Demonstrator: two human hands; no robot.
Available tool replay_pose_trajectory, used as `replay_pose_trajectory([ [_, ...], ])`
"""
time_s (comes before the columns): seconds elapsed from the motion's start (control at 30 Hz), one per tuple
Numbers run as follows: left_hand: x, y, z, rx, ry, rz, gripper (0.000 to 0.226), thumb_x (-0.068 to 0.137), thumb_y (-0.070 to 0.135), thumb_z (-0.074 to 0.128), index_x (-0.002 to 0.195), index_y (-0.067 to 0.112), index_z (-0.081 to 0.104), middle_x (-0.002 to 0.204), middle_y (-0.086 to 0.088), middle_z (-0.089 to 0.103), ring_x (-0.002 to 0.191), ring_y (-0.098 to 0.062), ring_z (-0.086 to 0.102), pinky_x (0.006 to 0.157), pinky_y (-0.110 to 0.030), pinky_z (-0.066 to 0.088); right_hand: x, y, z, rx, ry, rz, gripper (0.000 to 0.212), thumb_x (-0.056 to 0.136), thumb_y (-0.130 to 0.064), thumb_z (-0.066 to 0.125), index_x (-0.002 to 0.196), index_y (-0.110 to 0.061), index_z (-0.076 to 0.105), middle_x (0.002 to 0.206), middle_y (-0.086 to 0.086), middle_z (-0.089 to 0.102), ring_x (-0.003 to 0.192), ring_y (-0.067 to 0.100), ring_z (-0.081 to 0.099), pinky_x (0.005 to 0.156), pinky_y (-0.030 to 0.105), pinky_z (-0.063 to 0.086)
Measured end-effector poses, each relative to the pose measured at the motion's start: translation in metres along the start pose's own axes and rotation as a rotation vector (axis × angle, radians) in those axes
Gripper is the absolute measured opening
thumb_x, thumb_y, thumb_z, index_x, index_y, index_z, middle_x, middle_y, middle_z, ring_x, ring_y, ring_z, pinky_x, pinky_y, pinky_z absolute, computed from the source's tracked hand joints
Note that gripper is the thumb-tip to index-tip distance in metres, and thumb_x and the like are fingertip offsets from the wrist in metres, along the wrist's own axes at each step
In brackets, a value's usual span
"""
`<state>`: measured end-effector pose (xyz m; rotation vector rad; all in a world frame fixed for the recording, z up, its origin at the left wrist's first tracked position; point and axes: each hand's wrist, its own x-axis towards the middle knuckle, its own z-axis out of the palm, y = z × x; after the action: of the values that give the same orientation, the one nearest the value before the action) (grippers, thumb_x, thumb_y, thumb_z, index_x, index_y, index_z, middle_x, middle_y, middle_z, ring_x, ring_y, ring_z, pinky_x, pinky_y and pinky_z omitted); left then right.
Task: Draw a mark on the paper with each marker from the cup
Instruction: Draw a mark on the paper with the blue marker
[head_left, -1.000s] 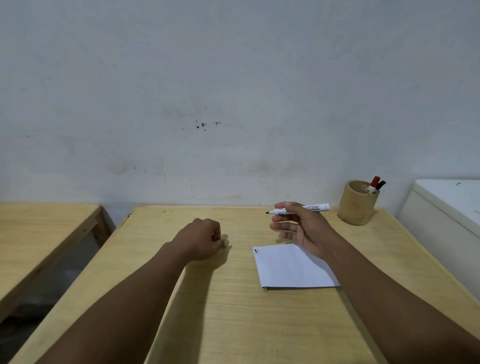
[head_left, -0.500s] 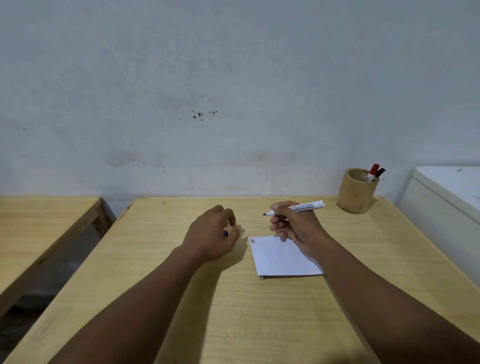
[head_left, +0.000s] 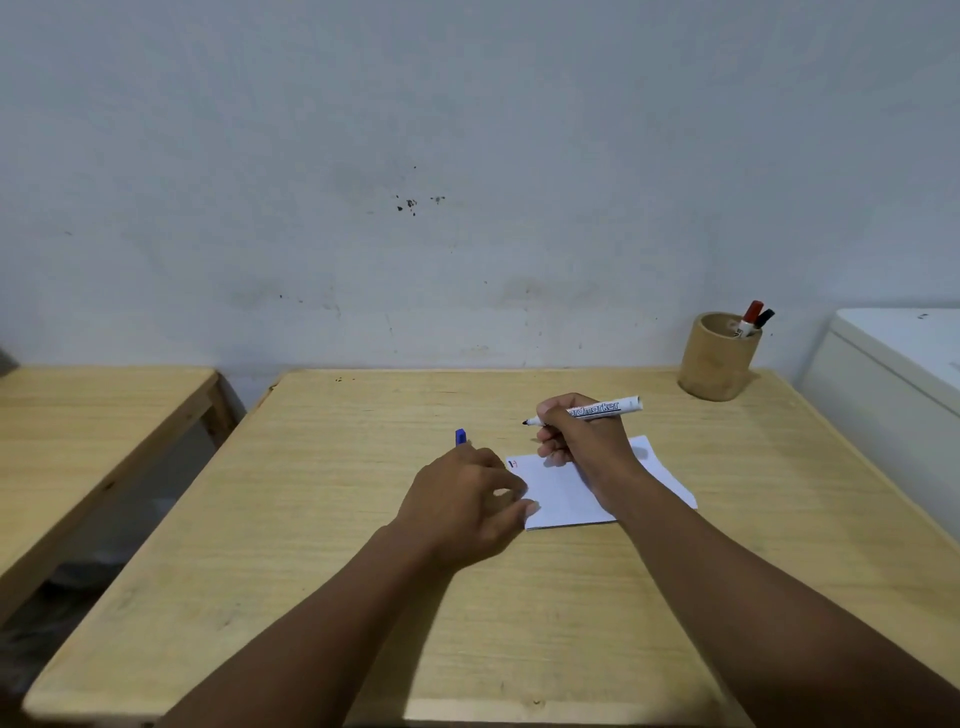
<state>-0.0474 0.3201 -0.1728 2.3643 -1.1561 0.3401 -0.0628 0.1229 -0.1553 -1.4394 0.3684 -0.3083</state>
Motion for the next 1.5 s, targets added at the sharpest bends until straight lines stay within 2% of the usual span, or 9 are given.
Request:
replay_pose_trajectory([
  [0.23, 0.005, -0.004, -0.002, -0.02, -0.043, -0.053, 0.039, 0.086, 0.061, 0.056, 0.112, 0.039, 0.076, 0.109, 0.014, 0.068, 0.107, -0.009, 0.057, 0.078, -0.032, 0.052, -0.002, 0.0, -0.003, -0.084, -0.022, -0.027, 0.007, 0.089, -0.009, 0.067, 0.085, -0.003, 0.07, 0.066, 0.016, 0.068, 0.052, 0.027, 0.062, 0.048, 0.028, 0.045],
  [0.37, 0.012, -0.013, 0.0, -0.082, -0.075, -0.098, 0.04, 0.081, 0.064, 0.062, 0.11, 0.04, 0.077, 0.106, 0.016, 0.065, 0.108, -0.008, 0.056, 0.081, -0.031, 0.051, -0.001, 0.005, -0.006, -0.098, -0.013, -0.022, 0.019, 0.086, -0.004, 0.071, 0.093, 0.013, 0.064, 0.069, 0.023, 0.069, 0.057, 0.034, 0.062, 0.06, 0.039, 0.055],
  [0.57, 0.01, -0.018, 0.007, -0.175, -0.028, -0.101, 0.04, 0.078, 0.062, 0.068, 0.105, 0.037, 0.08, 0.098, 0.017, 0.063, 0.102, -0.009, 0.055, 0.083, -0.033, 0.051, -0.002, 0.01, -0.003, -0.271, 0.032, -0.09, 0.016, 0.079, -0.015, 0.074, 0.078, -0.001, 0.067, 0.072, 0.024, 0.074, 0.055, 0.026, 0.066, 0.061, 0.039, 0.058],
  [0.7, 0.007, -0.02, 0.011, -0.205, 0.023, -0.09, 0.037, 0.078, 0.059, 0.072, 0.104, 0.035, 0.081, 0.096, 0.018, 0.062, 0.099, -0.008, 0.056, 0.084, -0.03, 0.049, -0.003, 0.009, -0.003, -0.284, 0.032, -0.094, 0.015, 0.076, -0.009, 0.072, 0.077, 0.005, 0.065, 0.075, 0.031, 0.071, 0.054, 0.025, 0.063, 0.061, 0.038, 0.055],
  [0.83, 0.007, -0.02, 0.011, -0.211, 0.022, -0.088, 0.038, 0.078, 0.06, 0.072, 0.105, 0.036, 0.081, 0.097, 0.017, 0.063, 0.099, -0.007, 0.055, 0.085, -0.028, 0.048, -0.005, 0.009, -0.003, -0.31, 0.026, -0.103, 0.011, 0.074, -0.01, 0.073, 0.073, -0.002, 0.066, 0.073, 0.029, 0.071, 0.054, 0.025, 0.063, 0.061, 0.039, 0.056],
  [1.07, 0.007, -0.021, 0.012, -0.207, 0.03, -0.086, 0.039, 0.078, 0.061, 0.07, 0.105, 0.036, 0.081, 0.098, 0.018, 0.063, 0.099, -0.007, 0.055, 0.085, -0.029, 0.049, -0.005, 0.01, -0.002, -0.336, 0.025, -0.122, 0.017, 0.078, -0.01, 0.074, 0.078, 0.004, 0.065, 0.071, 0.029, 0.07, 0.053, 0.023, 0.063, 0.059, 0.036, 0.057],
  [1.27, 0.008, -0.021, 0.012, -0.198, 0.022, -0.093, 0.039, 0.078, 0.062, 0.07, 0.106, 0.037, 0.08, 0.099, 0.02, 0.062, 0.1, -0.006, 0.054, 0.083, -0.026, 0.047, -0.006, 0.008, -0.002, -0.345, 0.002, -0.099, 0.017, 0.078, -0.006, 0.073, 0.08, 0.008, 0.063, 0.063, 0.017, 0.066, 0.053, 0.022, 0.061, 0.055, 0.031, 0.055],
  [1.4, 0.008, -0.022, 0.012, -0.204, 0.019, -0.097, 0.038, 0.078, 0.062, 0.071, 0.106, 0.037, 0.08, 0.099, 0.02, 0.062, 0.1, -0.005, 0.053, 0.083, -0.025, 0.046, -0.004, 0.006, -0.003, -0.295, -0.001, -0.054, 0.018, 0.078, -0.003, 0.072, 0.082, 0.011, 0.062, 0.066, 0.019, 0.066, 0.055, 0.025, 0.061, 0.058, 0.035, 0.055],
  [1.5, 0.008, -0.021, 0.011, -0.222, 0.018, -0.118, 0.037, 0.076, 0.061, 0.073, 0.104, 0.037, 0.081, 0.099, 0.02, 0.063, 0.101, -0.004, 0.054, 0.085, -0.028, 0.048, -0.002, 0.001, -0.005, -0.145, 0.051, -0.027, 0.01, 0.082, -0.005, 0.072, 0.078, 0.002, 0.065, 0.067, 0.02, 0.067, 0.051, 0.026, 0.059, 0.052, 0.032, 0.05],
])
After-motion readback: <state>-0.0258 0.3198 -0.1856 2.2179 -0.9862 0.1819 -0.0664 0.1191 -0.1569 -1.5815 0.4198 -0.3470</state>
